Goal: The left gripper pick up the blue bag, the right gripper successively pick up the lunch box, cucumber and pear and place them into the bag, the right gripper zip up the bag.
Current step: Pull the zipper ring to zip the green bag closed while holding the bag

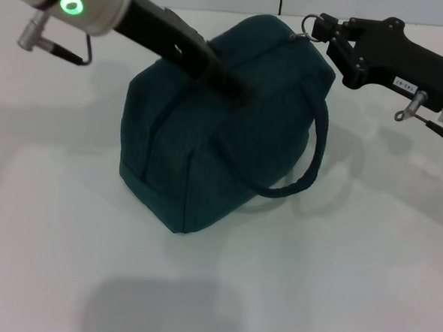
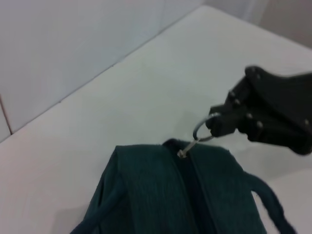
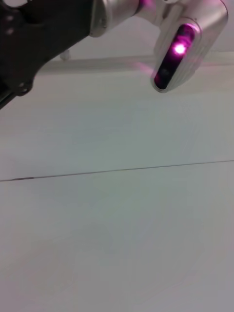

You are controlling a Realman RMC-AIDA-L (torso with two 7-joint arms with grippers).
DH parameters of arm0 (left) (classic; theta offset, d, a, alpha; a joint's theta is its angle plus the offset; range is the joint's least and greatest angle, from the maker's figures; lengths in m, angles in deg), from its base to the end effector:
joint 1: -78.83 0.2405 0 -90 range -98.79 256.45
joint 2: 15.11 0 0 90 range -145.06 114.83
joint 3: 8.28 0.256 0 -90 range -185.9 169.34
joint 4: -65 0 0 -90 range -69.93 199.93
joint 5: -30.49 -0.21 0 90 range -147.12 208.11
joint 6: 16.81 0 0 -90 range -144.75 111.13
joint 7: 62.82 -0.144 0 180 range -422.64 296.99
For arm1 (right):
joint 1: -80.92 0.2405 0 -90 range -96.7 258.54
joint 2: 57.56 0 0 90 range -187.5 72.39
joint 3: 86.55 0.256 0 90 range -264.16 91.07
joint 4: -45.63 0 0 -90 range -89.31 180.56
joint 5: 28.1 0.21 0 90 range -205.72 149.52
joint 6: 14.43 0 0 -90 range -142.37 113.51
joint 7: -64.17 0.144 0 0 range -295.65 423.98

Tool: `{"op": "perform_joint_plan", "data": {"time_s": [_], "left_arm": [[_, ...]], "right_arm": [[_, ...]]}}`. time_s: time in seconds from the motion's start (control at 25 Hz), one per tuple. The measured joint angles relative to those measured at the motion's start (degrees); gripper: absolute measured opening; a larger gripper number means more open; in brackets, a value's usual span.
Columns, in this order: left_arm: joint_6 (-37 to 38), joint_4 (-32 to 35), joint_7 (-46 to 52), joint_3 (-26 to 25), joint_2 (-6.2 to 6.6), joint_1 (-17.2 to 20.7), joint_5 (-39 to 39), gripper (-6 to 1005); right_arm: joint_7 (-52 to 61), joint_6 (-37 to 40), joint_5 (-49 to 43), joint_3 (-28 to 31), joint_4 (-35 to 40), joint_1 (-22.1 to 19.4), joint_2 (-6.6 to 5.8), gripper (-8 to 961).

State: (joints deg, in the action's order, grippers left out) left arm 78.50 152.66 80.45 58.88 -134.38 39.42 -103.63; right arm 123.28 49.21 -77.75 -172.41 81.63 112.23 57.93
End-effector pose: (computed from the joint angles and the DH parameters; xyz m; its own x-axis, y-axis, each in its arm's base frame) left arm -0.0996 0.3631 0.0451 0.8680 0.4922 0.0663 0.4880 -0.8205 -0.2978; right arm 0.1783 0.3836 -0.0175 0.6819 0.0056 -0.7314 -0.3862 -0.8464 -0.3666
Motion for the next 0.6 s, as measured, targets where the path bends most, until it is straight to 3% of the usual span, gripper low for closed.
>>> {"op": "perform_joint_plan", "data": {"time_s": [0.28,0.6], "left_arm": [[-4.68,2.40,-0.26,8.82,-0.26,2.08,-6.07,783],[-5.94,2.57,-0.60,10.10,-0.27,2.61,-7.23,754]], "right_arm": [[0.11,0.65,0.09,0.00,-0.25,-0.03,-0.10,111],[0.11,0.70,0.16,0.00,-0.32,-0.08,-0.09,114]]}}
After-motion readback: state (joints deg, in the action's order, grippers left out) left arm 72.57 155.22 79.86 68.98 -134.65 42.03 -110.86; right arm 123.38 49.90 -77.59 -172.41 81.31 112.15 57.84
